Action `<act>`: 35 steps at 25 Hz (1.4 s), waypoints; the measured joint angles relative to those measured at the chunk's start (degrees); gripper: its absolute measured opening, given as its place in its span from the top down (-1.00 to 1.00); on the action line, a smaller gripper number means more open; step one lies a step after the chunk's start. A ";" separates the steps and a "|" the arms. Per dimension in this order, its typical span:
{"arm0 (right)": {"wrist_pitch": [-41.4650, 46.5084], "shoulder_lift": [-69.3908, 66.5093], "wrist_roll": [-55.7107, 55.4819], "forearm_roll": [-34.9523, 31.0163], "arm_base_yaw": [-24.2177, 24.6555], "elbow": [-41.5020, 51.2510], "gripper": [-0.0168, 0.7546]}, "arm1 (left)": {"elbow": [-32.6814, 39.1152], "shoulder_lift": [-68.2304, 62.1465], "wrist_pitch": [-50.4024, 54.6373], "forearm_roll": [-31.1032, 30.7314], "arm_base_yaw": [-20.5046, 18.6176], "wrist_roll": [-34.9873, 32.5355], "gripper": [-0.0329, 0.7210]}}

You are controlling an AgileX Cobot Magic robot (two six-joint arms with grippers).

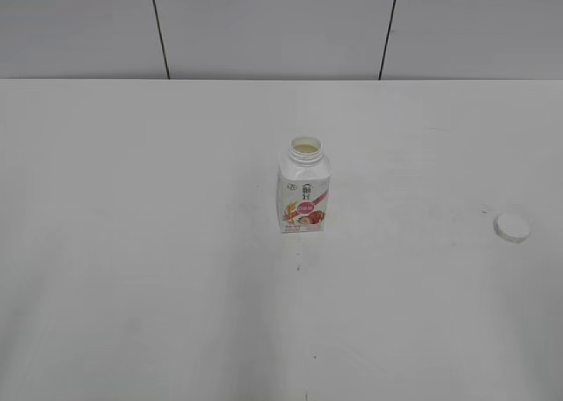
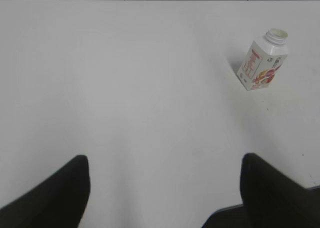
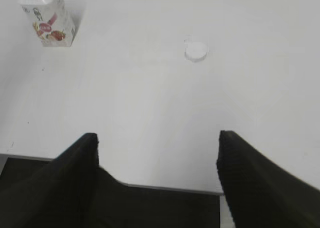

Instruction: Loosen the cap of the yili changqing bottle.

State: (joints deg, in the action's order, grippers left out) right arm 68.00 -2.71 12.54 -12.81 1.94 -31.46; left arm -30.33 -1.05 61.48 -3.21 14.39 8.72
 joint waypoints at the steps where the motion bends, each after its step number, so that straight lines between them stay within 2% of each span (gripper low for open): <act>1: -0.07 1.46 0.00 0.07 0.00 0.06 -0.55 | 0.29 0.70 -0.31 0.00 0.00 0.00 -0.58; 13: -0.38 3.15 0.11 0.59 0.00 0.17 -0.55 | 0.48 1.48 -0.69 0.06 0.00 -0.22 -0.58; 19: -2.22 3.15 0.18 4.51 0.00 0.63 -0.55 | 0.48 1.48 -0.69 0.06 0.00 -0.22 -0.58; 26: -4.52 3.15 0.18 5.68 -0.06 1.92 -0.55 | 0.48 1.48 -0.69 0.00 -0.12 -0.22 -0.58; 29: -4.72 3.15 0.18 5.70 -0.06 1.92 -0.55 | 0.48 1.48 -0.69 -0.09 -1.89 -0.22 -0.58; 35: -4.78 3.15 0.18 5.76 -0.06 1.92 -0.55 | 0.48 1.48 -0.69 -0.12 -8.42 -0.22 -0.58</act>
State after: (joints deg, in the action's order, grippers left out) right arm 63.22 0.44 12.72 -7.05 1.88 -29.55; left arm -29.85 0.43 60.79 -3.33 5.97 8.50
